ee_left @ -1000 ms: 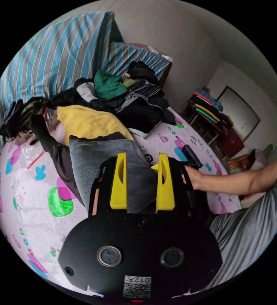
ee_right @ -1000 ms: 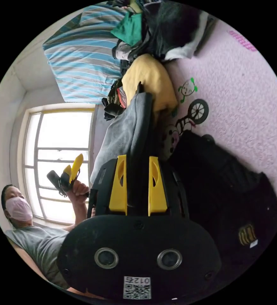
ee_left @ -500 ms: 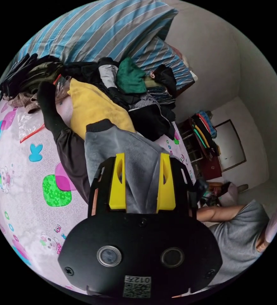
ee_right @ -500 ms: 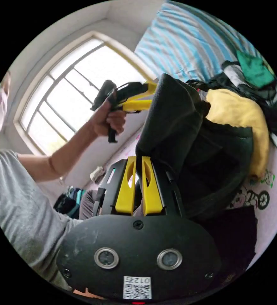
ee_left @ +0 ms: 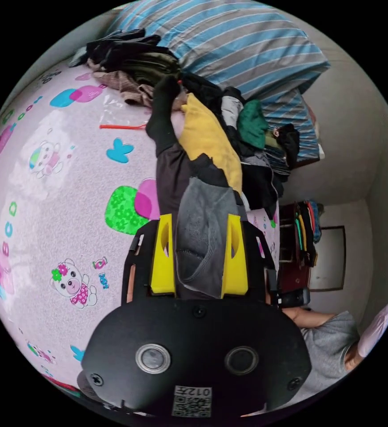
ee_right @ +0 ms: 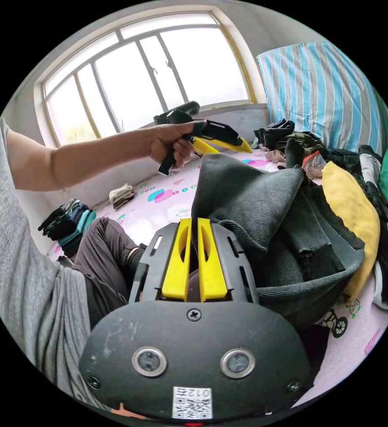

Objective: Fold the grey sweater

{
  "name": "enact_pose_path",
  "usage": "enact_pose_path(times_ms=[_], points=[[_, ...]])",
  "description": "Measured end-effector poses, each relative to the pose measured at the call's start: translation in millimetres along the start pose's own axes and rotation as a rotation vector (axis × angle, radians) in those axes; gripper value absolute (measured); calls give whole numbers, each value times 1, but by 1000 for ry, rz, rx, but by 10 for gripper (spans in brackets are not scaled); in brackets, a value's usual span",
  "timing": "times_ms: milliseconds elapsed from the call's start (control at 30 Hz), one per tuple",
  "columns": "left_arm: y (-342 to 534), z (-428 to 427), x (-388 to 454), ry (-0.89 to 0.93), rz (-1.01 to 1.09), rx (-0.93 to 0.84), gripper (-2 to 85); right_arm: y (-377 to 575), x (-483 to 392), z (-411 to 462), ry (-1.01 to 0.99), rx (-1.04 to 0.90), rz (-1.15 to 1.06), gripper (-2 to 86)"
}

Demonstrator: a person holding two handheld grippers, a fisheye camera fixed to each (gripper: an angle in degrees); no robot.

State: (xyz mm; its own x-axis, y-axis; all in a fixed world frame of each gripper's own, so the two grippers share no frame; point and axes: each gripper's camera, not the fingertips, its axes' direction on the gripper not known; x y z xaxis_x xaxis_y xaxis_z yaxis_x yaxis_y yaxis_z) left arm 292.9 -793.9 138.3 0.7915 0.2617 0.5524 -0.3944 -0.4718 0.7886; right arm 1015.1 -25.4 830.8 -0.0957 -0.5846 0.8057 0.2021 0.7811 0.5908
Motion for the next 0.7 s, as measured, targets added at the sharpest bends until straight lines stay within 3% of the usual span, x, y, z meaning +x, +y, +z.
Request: enact_pose_path(times_ms=[167, 300, 467, 700], points=[[-3, -17, -67, 125, -156, -4, 159, 4, -4, 9, -17, -22, -20, -2], [-7, -22, -98, 87, -183, -37, 158, 1, -4, 14, -35, -32, -33, -5], [8, -7, -148, 369, -236, -86, 149, 2, 13, 7, -118, -39, -9, -6], [36, 1, -169, 586, -215, -116, 129, 5, 48, -12, -190, -85, 68, -6]])
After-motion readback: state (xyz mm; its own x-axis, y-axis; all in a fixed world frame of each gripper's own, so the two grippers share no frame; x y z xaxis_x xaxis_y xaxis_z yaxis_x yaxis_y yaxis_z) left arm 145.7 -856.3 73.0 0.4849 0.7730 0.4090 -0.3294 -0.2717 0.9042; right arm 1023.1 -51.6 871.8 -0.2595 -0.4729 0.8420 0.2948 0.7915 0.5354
